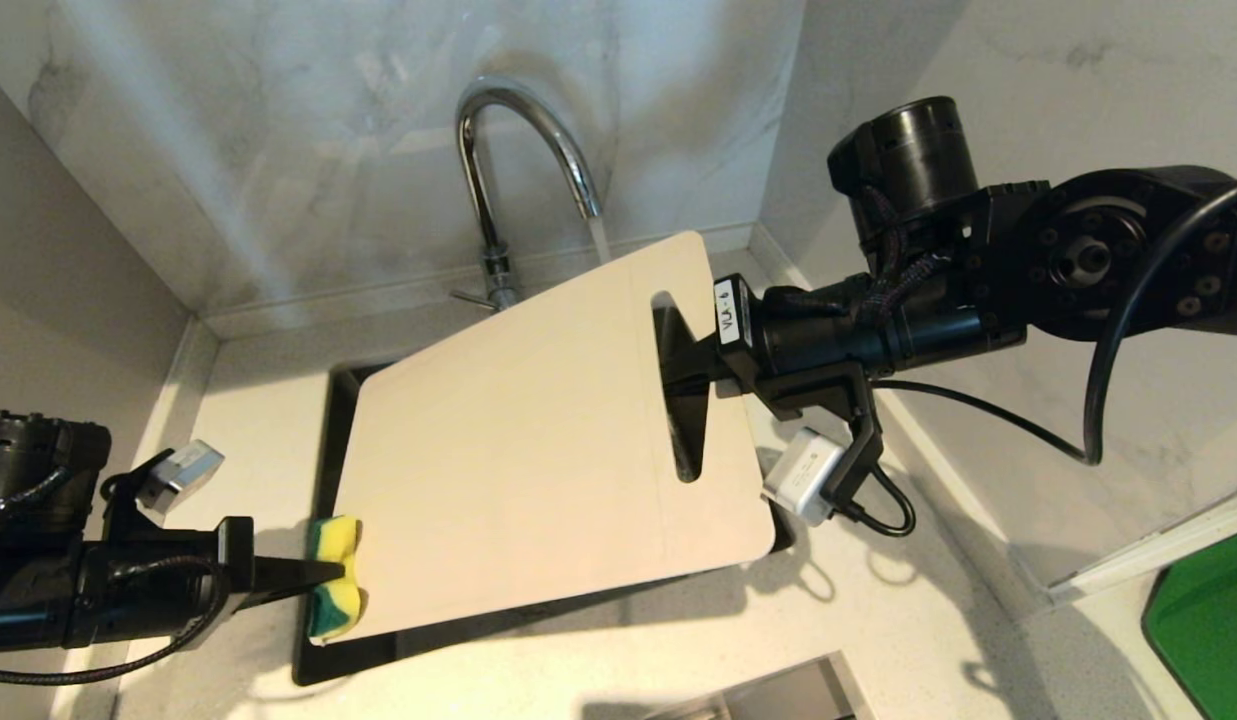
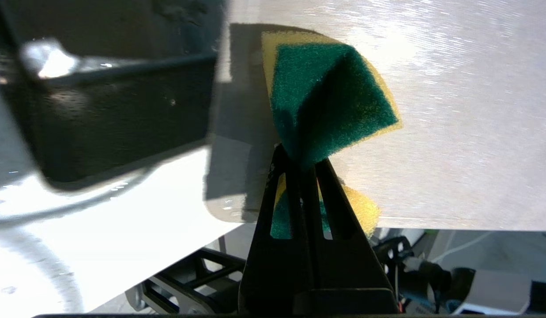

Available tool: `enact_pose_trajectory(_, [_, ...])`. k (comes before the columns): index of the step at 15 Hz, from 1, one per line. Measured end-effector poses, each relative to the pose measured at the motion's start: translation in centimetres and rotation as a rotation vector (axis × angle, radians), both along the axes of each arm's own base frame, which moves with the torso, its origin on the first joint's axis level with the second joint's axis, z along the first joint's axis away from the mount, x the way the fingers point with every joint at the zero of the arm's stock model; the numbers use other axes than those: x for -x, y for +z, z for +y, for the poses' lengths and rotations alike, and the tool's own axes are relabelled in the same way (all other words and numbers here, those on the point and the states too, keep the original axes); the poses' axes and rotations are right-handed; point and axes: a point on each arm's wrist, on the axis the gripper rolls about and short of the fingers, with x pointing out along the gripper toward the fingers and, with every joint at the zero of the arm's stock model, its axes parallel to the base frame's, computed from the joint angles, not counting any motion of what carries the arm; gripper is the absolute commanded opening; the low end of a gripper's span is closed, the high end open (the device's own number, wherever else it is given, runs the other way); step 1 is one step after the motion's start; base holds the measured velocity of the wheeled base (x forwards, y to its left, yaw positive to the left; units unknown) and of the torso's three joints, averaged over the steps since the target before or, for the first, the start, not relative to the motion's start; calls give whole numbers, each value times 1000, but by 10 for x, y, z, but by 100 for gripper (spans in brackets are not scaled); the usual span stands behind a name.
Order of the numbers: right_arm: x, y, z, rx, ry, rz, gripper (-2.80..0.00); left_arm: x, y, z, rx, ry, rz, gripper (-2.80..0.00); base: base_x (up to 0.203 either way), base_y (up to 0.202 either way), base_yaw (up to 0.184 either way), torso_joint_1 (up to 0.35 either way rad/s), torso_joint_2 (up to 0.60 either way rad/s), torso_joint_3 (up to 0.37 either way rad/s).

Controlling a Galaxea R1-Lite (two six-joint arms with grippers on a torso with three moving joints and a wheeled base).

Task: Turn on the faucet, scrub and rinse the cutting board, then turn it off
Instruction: Scrub the cutting board underwater

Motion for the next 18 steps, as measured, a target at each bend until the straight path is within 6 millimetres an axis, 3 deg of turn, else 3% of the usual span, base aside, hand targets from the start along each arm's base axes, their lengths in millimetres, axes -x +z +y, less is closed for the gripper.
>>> enact_pose_trajectory(4, [1, -1, -1, 1, -3, 4, -280, 3, -10, 17, -17, 60, 16, -280, 0, 0, 0, 0, 0, 0])
enact_pose_trajectory(7, [1, 0, -2, -3, -4, -5, -280, 4, -5, 27, -18, 98, -5, -280, 0, 0, 0, 0, 0, 0])
enact_pose_trajectory(13, [4, 3, -3, -17, -10, -4, -280, 12, 52, 29, -32, 106, -106, -280, 0, 0, 0, 0, 0, 0])
enact_pose_trajectory(18, [6, 5, -11, -19, -31, -11, -280, 20, 63, 39, -303, 157, -187, -280, 0, 0, 0, 0, 0, 0])
